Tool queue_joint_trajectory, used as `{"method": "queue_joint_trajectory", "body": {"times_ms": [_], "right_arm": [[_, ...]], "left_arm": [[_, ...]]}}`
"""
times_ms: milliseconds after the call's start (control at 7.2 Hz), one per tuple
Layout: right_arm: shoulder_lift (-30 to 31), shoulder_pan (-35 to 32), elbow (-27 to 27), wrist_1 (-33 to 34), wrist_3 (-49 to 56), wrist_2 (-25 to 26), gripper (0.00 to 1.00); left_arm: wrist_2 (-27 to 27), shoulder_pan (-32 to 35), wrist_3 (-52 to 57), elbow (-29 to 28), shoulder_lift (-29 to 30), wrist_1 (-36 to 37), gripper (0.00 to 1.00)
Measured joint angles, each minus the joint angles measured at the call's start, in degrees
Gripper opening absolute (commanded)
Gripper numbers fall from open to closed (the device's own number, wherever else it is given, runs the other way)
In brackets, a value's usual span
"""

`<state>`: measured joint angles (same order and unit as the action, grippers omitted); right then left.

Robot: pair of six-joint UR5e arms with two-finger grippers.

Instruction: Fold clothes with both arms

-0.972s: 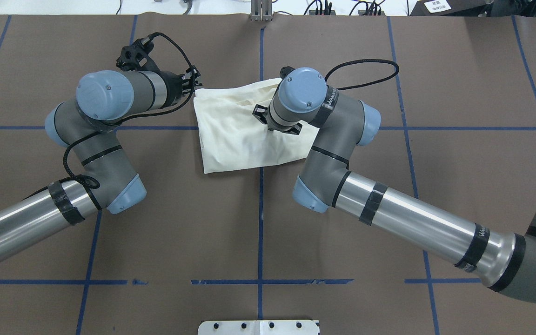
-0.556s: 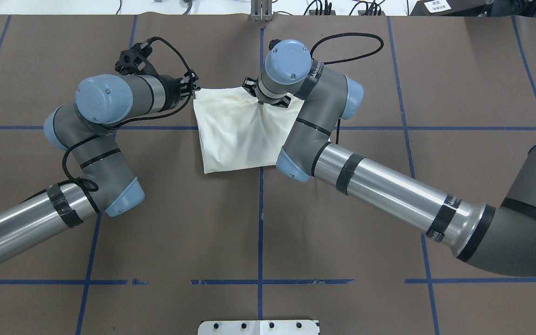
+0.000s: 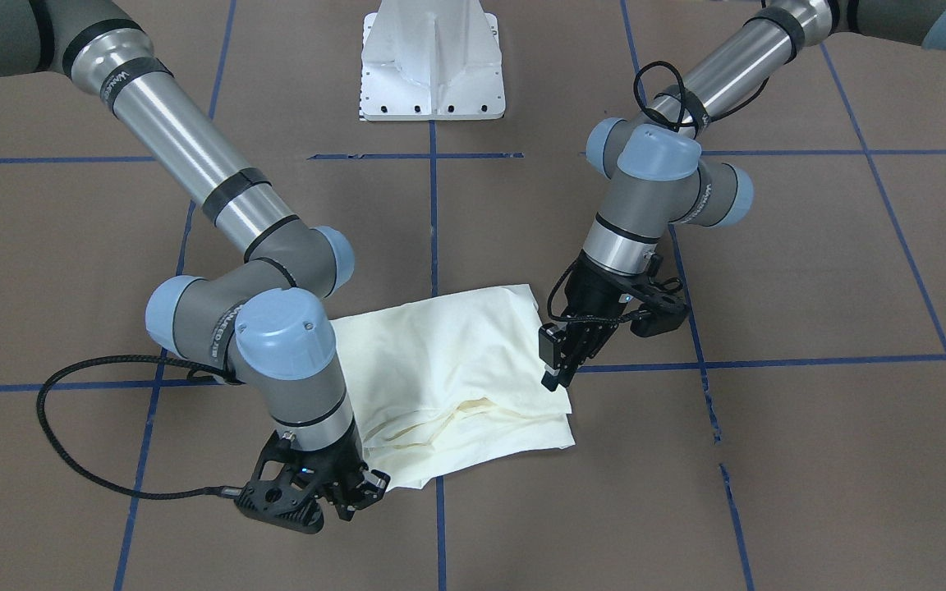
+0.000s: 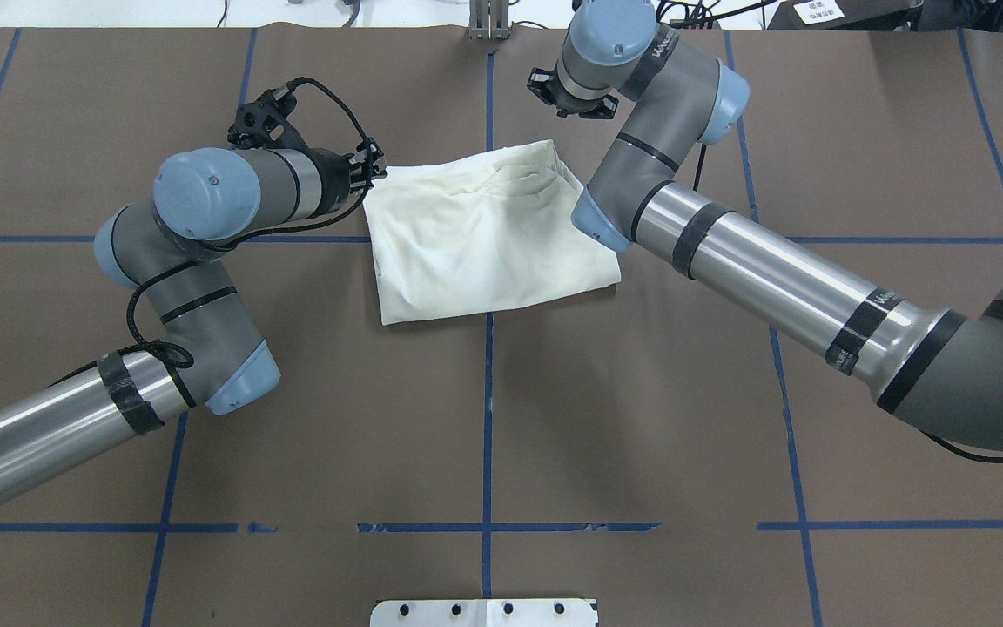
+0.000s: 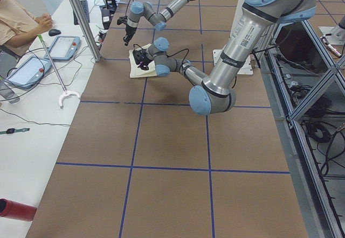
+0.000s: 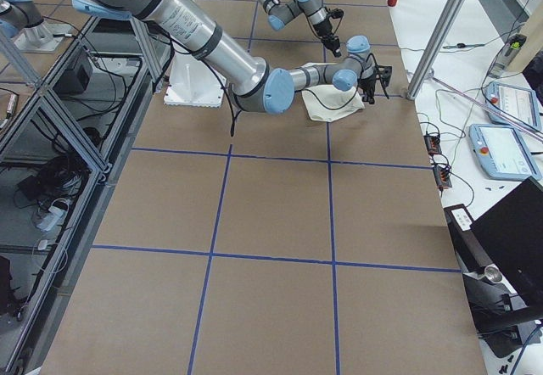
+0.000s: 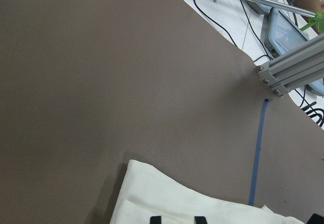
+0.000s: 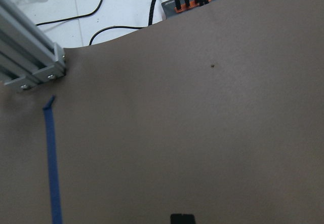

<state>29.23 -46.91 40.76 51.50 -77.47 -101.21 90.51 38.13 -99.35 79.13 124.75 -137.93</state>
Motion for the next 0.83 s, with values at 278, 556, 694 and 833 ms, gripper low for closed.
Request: {"method": "queue_joint_trajectory", "body": {"times_ms": [278,556,694,833], "right_arm": [[0.1,-2.3,-1.3,-0.1,2.1,-1.7,0.0],[4.3,-5.4,3.7,0.1,4.9,-6.4,0.0],[7.9,-6.9,7.9,0.2,6.5,-9.0,0.0],[10.1,-7.6,10.4,0.3,7.3,-10.4,0.0]], "left_arm": [[-0.1,-2.8,0.0,0.2,1.7,0.2,0.0],[-0.2,-5.6,0.8,-4.2,6.2,0.6,0.0],[-0.3,-6.2,1.9,-8.2,9.1,0.6,0.0],[-0.4,-6.4,3.5,-11.2,10.7,0.5,0.0]]}}
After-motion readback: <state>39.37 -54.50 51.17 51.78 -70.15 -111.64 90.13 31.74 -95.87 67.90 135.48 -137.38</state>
